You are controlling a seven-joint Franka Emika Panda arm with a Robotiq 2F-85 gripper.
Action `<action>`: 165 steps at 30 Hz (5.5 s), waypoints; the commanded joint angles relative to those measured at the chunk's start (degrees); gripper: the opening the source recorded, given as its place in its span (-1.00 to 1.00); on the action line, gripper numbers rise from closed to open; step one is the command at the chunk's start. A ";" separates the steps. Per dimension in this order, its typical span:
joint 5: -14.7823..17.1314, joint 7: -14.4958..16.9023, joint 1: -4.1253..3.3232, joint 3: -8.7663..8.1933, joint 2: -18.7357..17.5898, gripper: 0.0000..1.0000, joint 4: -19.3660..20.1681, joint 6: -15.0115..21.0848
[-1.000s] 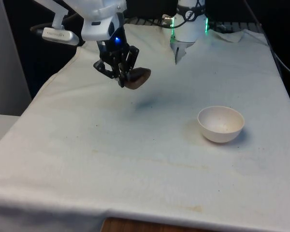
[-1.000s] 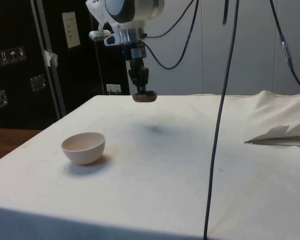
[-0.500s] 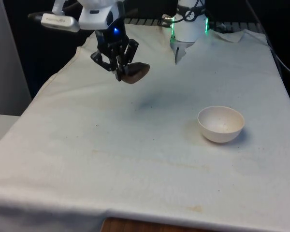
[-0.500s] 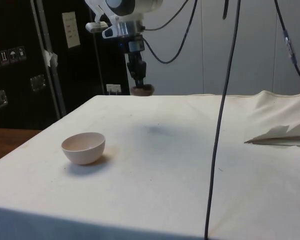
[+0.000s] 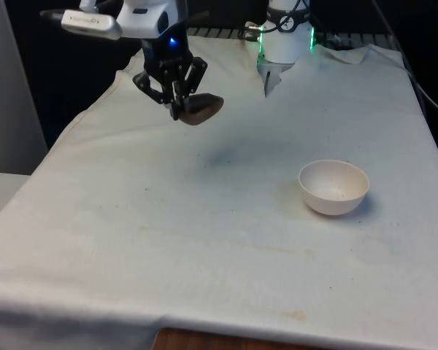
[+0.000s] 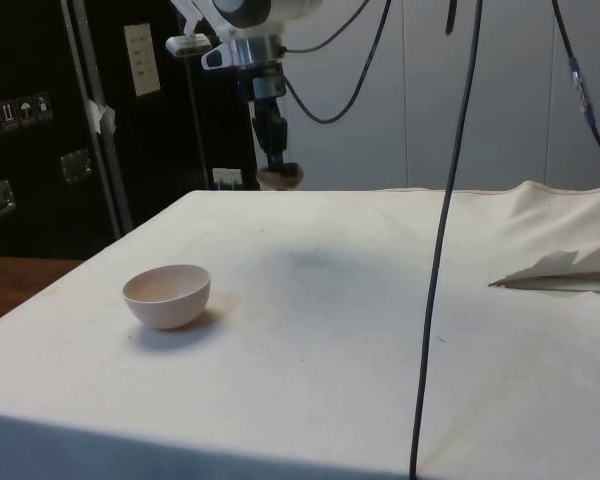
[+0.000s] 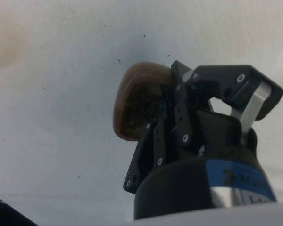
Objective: Pour the coffee beans from the cup into the bowl.
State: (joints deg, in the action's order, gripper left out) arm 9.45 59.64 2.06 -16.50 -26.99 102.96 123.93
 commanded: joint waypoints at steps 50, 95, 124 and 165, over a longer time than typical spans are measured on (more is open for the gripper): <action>-10.49 -15.87 -3.90 0.86 6.02 -1.00 0.23 -0.06; -20.11 -31.97 -5.16 7.39 9.17 -1.00 0.00 -0.34; -27.96 -44.52 -5.27 12.09 6.42 -1.00 -3.21 -0.52; -40.28 -62.51 -6.36 17.76 1.66 -1.00 -6.13 -0.74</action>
State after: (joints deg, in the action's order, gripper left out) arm -30.88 -2.98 -3.90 1.72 -25.15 97.23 123.76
